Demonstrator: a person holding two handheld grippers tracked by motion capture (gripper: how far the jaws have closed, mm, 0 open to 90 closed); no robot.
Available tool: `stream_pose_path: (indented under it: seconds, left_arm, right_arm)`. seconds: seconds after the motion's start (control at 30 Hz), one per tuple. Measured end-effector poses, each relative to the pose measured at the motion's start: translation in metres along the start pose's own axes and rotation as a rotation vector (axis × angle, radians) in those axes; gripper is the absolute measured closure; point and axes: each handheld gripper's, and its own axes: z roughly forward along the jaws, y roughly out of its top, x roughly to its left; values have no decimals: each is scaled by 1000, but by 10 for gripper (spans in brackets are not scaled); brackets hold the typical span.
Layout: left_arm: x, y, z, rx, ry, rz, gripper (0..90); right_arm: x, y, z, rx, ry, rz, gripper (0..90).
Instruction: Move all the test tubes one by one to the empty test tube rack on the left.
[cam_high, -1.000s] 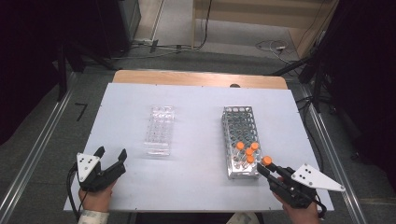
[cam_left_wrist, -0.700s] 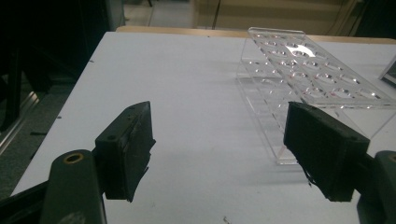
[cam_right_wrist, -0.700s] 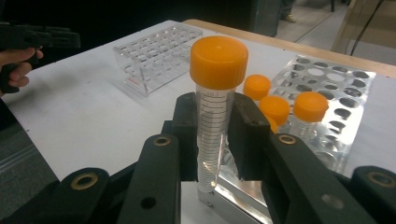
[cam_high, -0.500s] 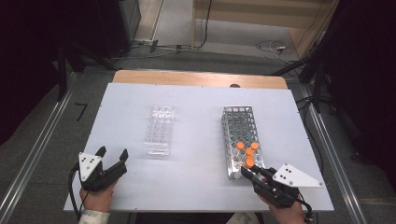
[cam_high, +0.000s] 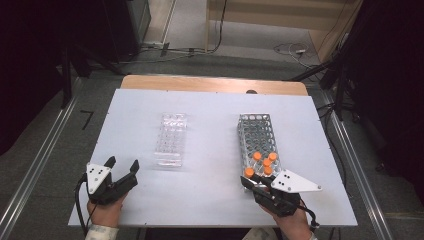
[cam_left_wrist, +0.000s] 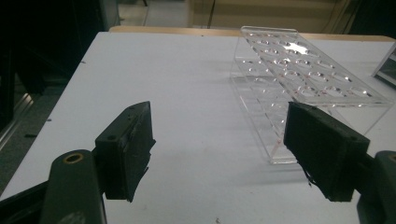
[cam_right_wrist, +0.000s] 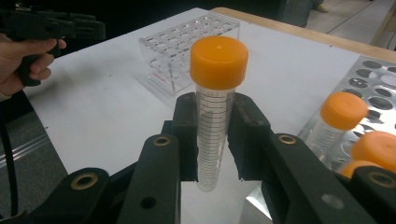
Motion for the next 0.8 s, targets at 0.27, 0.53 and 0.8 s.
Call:
stream_pose_path:
  seconds: [0.27, 0.53, 0.8]
  left_arm:
    - [-3, 1, 0, -3, -14, 3, 242]
    - [-7, 3, -1, -12, -35, 4, 242]
    - [-14, 5, -1, -15, -68, 11, 242]
  right_arm:
    - [5, 4, 17, 20, 17, -12, 716]
    - [8, 6, 32, 39, 21, -17, 716]
    - [10, 7, 48, 60, 21, -20, 716]
